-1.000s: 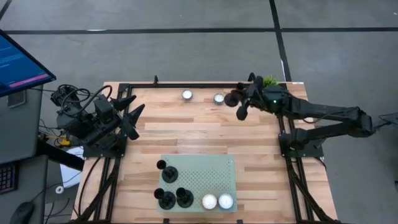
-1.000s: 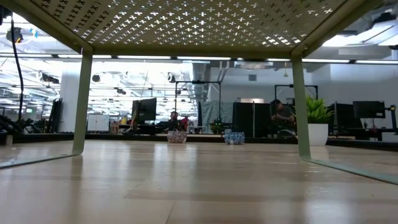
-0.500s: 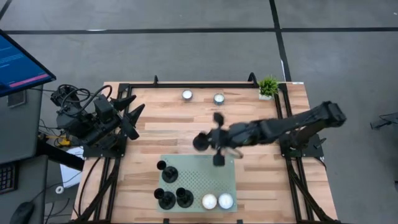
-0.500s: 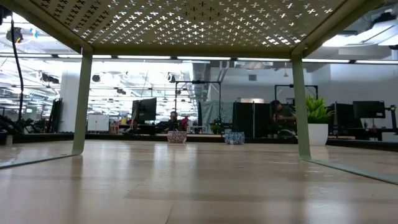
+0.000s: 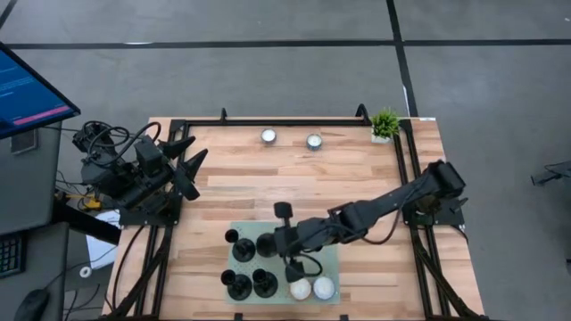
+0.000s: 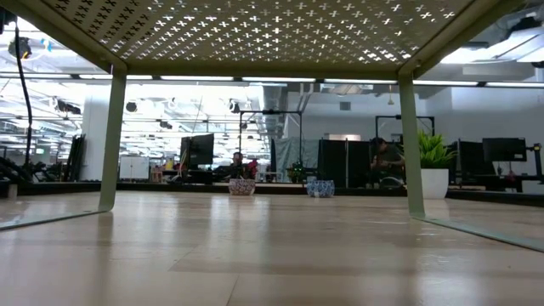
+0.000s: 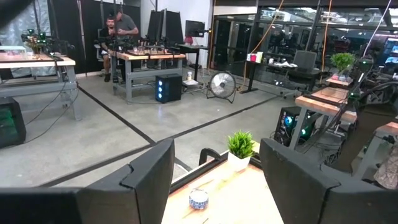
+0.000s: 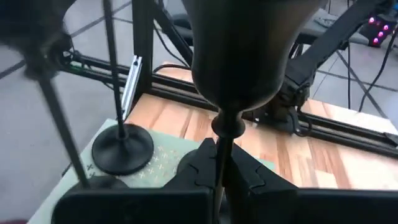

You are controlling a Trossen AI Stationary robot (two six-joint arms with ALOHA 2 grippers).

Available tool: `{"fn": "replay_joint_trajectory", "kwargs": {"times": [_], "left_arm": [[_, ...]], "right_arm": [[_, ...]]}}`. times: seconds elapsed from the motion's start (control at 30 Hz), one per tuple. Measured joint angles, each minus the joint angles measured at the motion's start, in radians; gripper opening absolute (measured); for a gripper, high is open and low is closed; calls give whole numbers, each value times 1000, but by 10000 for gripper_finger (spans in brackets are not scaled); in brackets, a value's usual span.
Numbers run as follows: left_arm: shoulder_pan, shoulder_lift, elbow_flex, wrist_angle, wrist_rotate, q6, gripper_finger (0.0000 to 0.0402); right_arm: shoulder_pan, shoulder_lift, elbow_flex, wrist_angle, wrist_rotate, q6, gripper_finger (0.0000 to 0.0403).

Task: Stock candles on shelf
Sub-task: Put the black candle holder on the shelf

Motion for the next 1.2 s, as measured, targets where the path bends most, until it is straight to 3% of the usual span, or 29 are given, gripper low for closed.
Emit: {"fn": "replay_joint_trajectory", "kwargs": {"times": [0.67,0.93,1.2], "left_arm": [[0,0,0,0,0,0,237],[0,0,0,1,0,0,237],[0,0,0,6,0,0,237]], "right_arm": [[46,17,-72,56,62,80,0],[34,15,-88,99,34,35,0],[7,15,-88,99,-58,29,0]]}}
